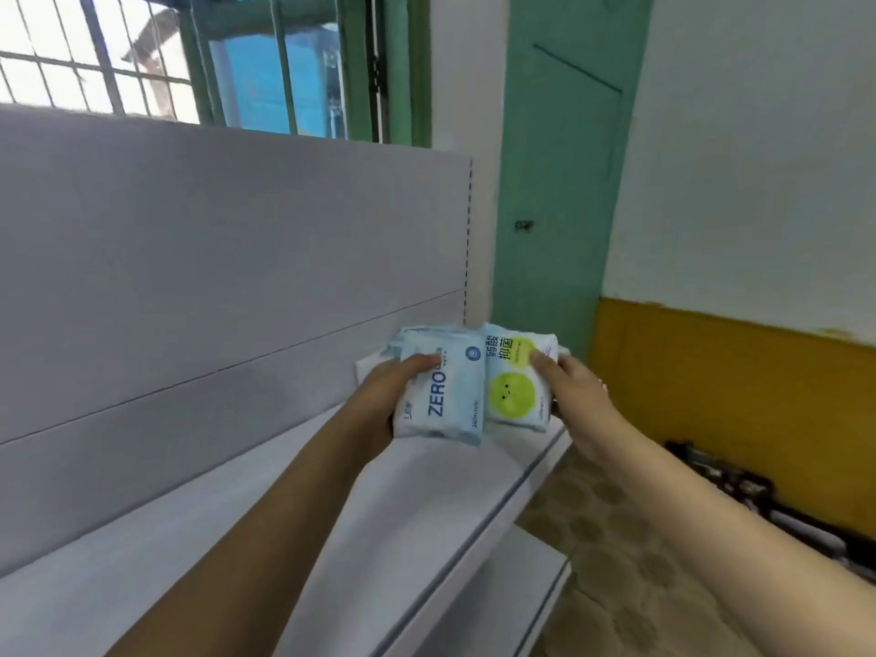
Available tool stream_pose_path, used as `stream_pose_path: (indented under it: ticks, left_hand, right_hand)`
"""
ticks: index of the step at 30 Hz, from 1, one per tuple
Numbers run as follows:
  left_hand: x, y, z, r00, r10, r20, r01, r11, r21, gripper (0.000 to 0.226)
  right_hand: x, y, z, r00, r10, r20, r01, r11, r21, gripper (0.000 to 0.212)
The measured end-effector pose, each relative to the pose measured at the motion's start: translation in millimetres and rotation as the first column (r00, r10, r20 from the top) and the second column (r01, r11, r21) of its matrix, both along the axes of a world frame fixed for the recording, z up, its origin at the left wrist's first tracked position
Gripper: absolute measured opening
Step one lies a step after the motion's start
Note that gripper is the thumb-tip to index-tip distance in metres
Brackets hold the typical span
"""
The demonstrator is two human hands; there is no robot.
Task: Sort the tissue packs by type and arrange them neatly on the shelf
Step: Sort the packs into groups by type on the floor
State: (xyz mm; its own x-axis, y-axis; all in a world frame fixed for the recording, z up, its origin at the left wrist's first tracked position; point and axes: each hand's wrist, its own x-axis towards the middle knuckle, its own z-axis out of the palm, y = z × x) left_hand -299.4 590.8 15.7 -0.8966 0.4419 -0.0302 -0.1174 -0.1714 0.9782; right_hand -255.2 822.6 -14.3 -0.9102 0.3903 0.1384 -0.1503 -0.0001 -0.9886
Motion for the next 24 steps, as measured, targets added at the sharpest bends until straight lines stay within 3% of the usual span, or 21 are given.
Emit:
stream_pose_path:
  ticks: [6,10,18,21,24]
  left_hand:
    - [55.6,119.2,-21.7,0.923,-0.378,0.074,0.378,0.926,0.026,0.03]
    - [109.0,188.4,-61.0,0.852,-0.497,0.163,0.504,0.864,0.001,0.03]
    - [236.4,309.6,-171.3,0.75,-0.529,0.397,0.619,0.773,-0.138,0.034]
    - [284.8,352.0,-217.9,0.678,-0.501,0.537,0.654,0.745,-0.131,0.02]
    - [320.5,387.4,-271.6,0.621,-0.454,0.639,0.653,0.75,-0.102,0.031]
  right_hand:
    - [109.2,75.5,-25.4,0.957,-0.278,0.079,0.277,0.961,0.019,0.025]
    - [190.3,121.6,-60.1,0.914,-0.353,0.202,0.372,0.926,-0.064,0.033]
    - [365.3,205.9,-165.1,0.833,-0.146,0.534,0.313,0.92,-0.237,0.038]
    - [416.1,238.7,-209.5,0.759,-0.223,0.612,0.451,0.858,-0.246,0.04]
    - [459.0,274.9,-261.6,0.658,-0.319,0.681,0.609,0.758,-0.233,0.045]
